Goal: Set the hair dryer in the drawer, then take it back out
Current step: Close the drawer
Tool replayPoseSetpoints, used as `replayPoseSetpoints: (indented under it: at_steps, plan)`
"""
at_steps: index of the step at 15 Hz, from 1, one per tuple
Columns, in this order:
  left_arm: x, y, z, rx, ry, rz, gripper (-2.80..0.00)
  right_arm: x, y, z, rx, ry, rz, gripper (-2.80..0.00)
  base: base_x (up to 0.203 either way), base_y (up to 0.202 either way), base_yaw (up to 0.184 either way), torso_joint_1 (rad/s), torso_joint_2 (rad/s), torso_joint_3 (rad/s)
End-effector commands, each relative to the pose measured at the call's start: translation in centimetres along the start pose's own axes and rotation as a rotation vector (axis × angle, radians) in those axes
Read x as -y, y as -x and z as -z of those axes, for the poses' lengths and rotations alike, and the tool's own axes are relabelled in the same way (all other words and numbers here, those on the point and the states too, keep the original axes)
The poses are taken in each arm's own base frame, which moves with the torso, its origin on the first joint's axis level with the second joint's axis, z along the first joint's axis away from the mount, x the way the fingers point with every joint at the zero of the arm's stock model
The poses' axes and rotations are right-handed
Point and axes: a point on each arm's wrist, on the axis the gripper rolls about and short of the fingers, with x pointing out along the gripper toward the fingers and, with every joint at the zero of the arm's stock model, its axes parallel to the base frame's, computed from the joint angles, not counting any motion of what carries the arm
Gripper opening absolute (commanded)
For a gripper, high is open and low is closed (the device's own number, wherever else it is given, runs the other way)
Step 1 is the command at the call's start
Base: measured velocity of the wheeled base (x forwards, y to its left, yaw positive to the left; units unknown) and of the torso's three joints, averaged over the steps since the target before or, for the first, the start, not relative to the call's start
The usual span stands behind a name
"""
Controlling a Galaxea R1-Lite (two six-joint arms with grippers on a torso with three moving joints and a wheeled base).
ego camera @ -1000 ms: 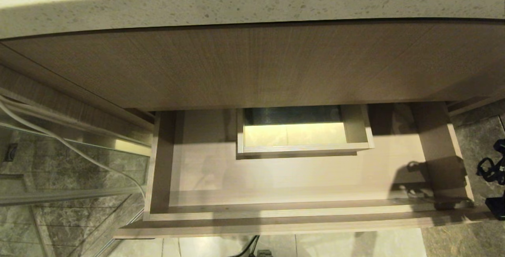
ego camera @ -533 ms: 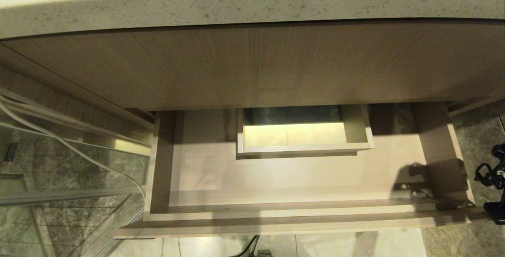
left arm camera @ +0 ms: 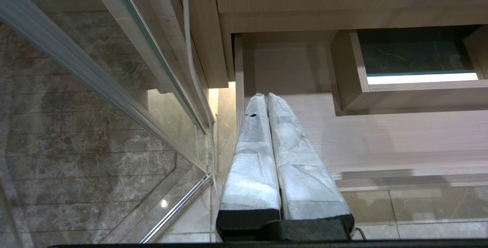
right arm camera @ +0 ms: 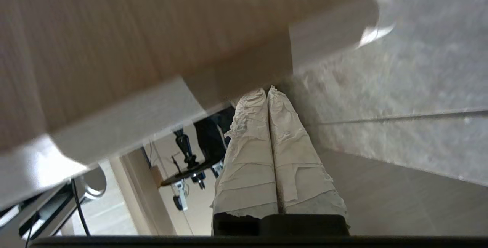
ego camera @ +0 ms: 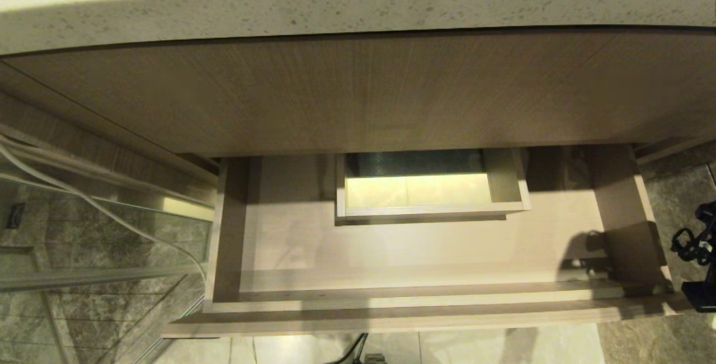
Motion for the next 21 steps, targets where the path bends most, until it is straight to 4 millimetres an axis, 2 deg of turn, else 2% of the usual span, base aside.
replayPoseSetpoints:
  at_steps: [1,4,9,15,21]
  plan:
    - [0.0,-0.1,1.1,-0.038,0.001,0.000,-2.80,0.0,-0.5,-0.5,0.000,0.000,0.004,-2.80,0.000,0.000,0.000,0.000,0.00,0.000]
    - [0.0,-0.1,1.1,-0.038,0.000,0.000,-2.80,0.1,-0.7,-1.3,0.051,-0.018,0.025,-2.80,0.000,0.000,0.000,0.000,0.00,0.000]
    - [0.0,-0.1,1.1,-0.038,0.001,0.000,-2.80,0.6,0.3,-1.9,0.110,-0.037,0.040,-2.80,0.000,0.000,0.000,0.000,0.00,0.000]
    - [0.0,-0.1,1.1,-0.038,0.000,0.000,-2.80,1.0,2.3,-2.2,0.197,-0.052,0.061,-2.80,0.000,0.000,0.000,0.000,0.00,0.000]
    - [0.0,-0.1,1.1,-0.038,0.001,0.000,-2.80,0.6,4.3,-3.4,0.347,-0.051,0.099,-2.80,0.000,0.000,0.000,0.000,0.00,0.000]
